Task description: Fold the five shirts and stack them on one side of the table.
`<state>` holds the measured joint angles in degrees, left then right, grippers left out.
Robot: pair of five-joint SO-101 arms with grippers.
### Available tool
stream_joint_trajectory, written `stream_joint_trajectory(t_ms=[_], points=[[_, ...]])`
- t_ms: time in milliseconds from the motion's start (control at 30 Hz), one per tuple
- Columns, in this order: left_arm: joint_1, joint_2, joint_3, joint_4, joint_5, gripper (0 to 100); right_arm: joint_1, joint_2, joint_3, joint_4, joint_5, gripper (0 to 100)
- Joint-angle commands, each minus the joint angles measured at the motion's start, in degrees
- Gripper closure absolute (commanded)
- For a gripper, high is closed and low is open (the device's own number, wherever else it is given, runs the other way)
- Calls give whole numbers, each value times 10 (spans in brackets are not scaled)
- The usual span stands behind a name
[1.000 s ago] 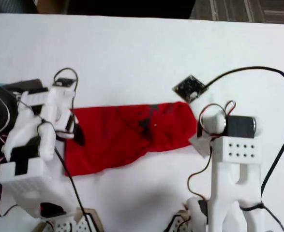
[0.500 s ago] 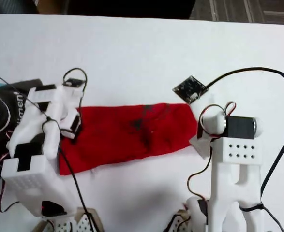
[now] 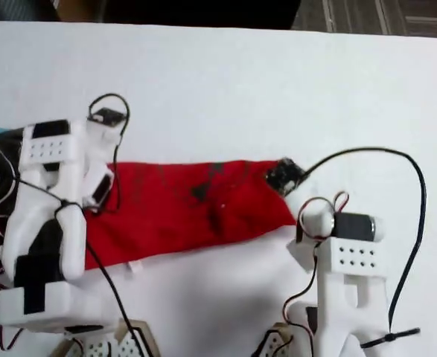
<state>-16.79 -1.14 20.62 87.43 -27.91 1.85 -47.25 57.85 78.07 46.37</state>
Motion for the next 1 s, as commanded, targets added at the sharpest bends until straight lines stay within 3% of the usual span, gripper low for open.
stream_joint_trajectory(t_ms=[0,267,433,733,967], points=[[-1,-38,29,-34,-6,976,37,-18,9,-26,10,854],[81,-39,15,-40,23,976,178,-18,73,-116,30,854],[127,-39,-42,4,41,976,247,-18,152,-206,31,854],[199,-36,-195,116,85,976,261,-18,222,-269,26,854],[258,-36,-215,102,83,976,262,-18,225,-271,26,854]])
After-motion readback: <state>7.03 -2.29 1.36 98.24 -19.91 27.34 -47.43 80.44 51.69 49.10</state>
